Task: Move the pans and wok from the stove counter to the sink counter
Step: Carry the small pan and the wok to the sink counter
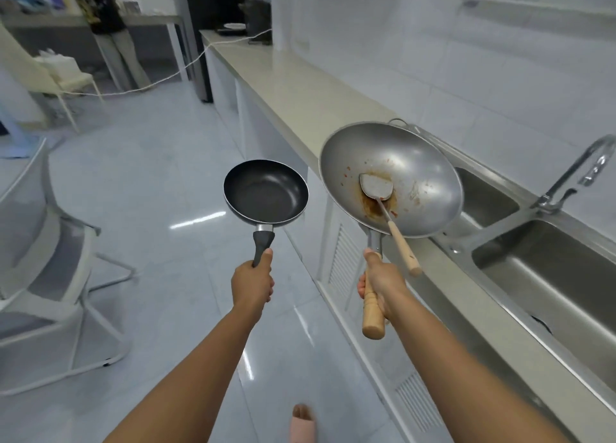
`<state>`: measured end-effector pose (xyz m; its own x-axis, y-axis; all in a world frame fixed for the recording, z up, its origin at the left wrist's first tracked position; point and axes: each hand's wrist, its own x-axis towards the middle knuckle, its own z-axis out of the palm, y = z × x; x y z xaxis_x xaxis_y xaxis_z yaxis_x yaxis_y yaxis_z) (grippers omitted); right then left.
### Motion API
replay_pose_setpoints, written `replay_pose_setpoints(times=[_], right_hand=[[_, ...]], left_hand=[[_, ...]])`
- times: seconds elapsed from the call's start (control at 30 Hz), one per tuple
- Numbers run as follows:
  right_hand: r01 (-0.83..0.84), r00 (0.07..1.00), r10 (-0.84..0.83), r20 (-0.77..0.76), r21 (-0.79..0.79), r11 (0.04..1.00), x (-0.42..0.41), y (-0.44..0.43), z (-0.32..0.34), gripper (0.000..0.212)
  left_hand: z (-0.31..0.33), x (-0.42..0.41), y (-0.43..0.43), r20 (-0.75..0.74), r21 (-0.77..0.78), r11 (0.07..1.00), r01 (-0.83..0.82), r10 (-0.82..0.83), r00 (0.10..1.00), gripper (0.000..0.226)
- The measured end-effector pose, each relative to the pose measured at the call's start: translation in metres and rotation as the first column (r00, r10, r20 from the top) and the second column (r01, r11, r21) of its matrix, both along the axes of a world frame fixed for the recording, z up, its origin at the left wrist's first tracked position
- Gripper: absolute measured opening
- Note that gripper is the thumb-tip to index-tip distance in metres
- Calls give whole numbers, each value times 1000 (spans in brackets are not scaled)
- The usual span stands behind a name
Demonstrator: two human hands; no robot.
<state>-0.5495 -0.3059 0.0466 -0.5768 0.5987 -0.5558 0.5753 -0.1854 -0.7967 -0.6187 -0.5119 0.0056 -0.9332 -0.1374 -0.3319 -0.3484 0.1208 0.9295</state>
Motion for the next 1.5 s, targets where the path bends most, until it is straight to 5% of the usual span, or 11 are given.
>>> replay_pose_setpoints(times=[0.67, 1.17, 1.5], right_hand=[[42, 999, -40, 27, -64, 997, -327, 26, -20, 48], [348, 935, -346, 76, -14, 937, -471, 88, -21, 54], [613, 789, -610, 66, -35, 789, -498, 155, -41, 39]], left_hand=[[-3, -338, 11, 8, 17, 1000, 11, -11, 1000, 41], [-6, -576, 105, 36, -3, 925, 379, -379, 925, 43], [-18, -656, 210, 61, 30, 819, 573, -574, 817, 43]])
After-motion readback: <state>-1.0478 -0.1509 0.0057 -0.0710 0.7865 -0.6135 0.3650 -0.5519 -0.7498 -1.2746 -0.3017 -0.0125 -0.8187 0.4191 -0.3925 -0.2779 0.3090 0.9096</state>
